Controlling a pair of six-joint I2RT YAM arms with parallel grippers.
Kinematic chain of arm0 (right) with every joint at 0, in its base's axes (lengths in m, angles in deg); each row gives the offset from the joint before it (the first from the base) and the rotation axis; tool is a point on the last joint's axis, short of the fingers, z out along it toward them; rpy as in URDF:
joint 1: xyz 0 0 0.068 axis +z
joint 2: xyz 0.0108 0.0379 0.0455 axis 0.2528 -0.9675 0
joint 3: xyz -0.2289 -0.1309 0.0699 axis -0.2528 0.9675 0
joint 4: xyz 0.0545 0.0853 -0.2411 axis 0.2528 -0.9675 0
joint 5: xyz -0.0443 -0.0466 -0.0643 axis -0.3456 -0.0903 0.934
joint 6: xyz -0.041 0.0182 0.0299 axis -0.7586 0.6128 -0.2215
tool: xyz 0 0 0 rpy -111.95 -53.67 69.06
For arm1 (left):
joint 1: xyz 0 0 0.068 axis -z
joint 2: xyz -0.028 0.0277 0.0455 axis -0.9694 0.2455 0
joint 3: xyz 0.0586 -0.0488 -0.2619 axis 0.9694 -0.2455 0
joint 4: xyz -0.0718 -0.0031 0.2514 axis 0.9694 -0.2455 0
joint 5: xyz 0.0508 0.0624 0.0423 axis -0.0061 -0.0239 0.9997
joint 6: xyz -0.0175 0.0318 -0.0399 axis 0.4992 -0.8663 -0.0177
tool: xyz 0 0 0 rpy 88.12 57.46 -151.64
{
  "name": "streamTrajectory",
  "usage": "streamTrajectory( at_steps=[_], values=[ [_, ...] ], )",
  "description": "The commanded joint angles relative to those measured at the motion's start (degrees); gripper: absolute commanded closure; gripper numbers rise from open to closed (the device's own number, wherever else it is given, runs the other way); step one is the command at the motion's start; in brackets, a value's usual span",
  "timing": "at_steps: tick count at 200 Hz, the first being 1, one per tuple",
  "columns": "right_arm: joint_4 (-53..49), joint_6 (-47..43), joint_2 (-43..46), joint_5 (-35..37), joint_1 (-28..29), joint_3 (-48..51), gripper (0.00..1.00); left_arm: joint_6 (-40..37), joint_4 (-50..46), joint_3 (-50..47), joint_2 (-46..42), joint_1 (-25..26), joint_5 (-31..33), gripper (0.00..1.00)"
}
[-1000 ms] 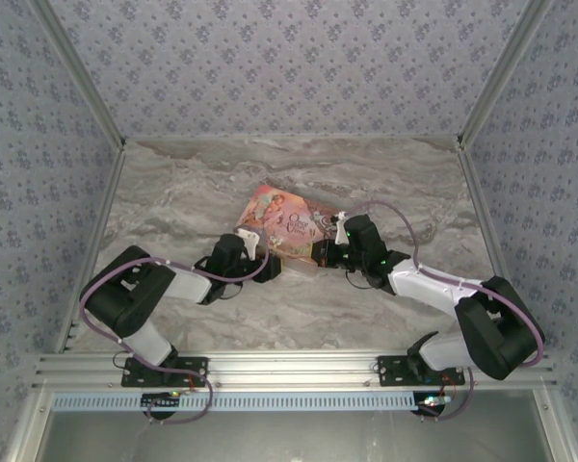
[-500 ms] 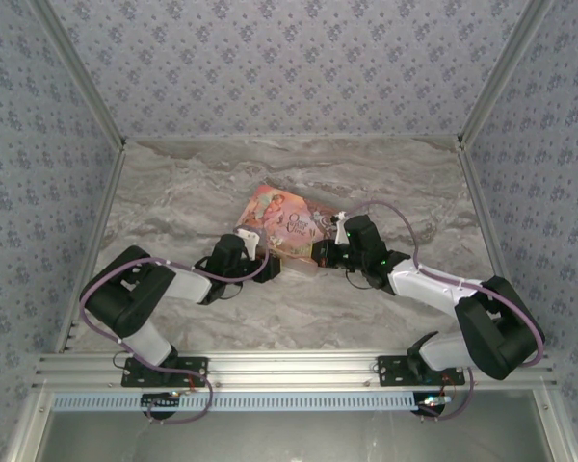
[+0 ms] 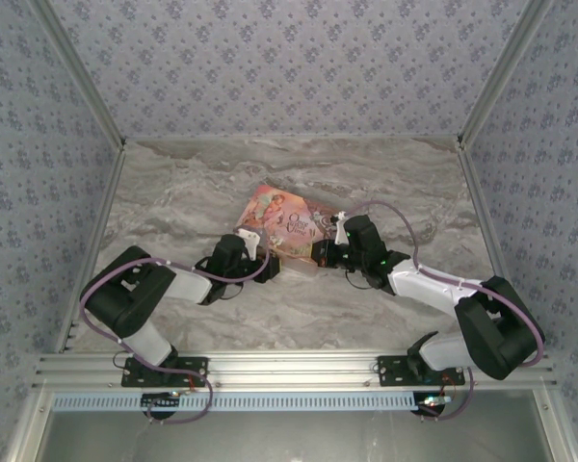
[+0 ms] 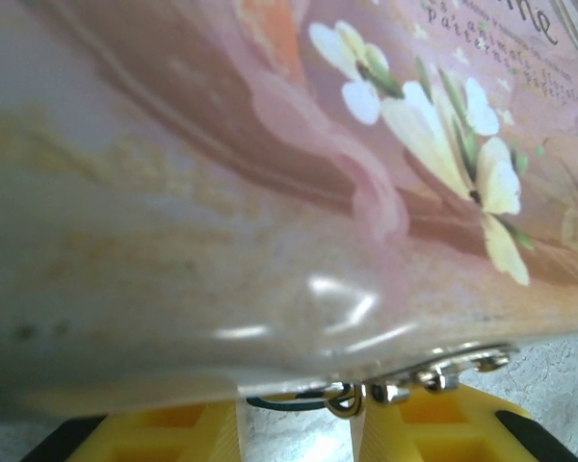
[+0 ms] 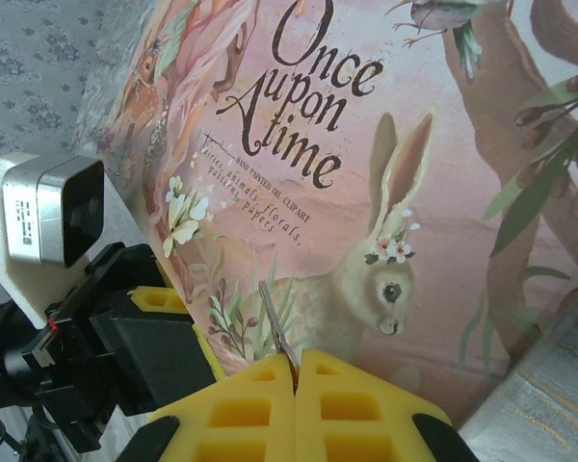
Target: Unlock a padlock with a key
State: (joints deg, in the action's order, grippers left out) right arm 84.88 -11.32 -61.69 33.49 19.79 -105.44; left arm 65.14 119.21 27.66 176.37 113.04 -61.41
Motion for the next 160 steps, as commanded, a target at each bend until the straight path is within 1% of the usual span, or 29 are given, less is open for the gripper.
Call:
streamTrajectory(
  at_steps=[1, 22, 56, 96, 105, 134, 160],
  values=[
    [-4.4, 0.6, -1.1, 1.5, 0.5, 1.5, 1.0, 0.2, 2.6, 1.2, -1.2, 0.6, 0.1, 0.74],
    [-4.4, 0.4, -0.8, 1.8, 0.5, 1.5, 1.0, 0.7, 2.2, 1.3, -1.6, 0.7, 0.5, 0.76],
    [-4.2, -0.8, 0.9, 2.2, 0.6, 1.1, 1.0, 2.9, 0.8, 1.4, -3.2, 0.9, 1.0, 0.77],
    [-6.1, -3.1, 7.6, 5.5, 0.7, 2.1, 1.0, 8.1, -3.0, 1.9, -6.7, 2.0, 1.7, 0.78],
    [-6.7, -5.8, 9.7, 6.7, 1.0, 3.0, 1.0, 9.4, -3.8, 2.0, -7.5, 2.3, 1.9, 0.79],
    [-5.6, -8.3, 16.4, 8.7, 2.9, 7.8, 1.0, 13.3, -6.9, 3.0, -9.8, 3.2, 1.8, 0.82],
    [-5.2, -11.6, 21.4, 11.6, 7.5, 11.0, 1.0, 17.1, -10.6, 4.3, -11.8, 3.3, 1.2, 0.84]
  ],
)
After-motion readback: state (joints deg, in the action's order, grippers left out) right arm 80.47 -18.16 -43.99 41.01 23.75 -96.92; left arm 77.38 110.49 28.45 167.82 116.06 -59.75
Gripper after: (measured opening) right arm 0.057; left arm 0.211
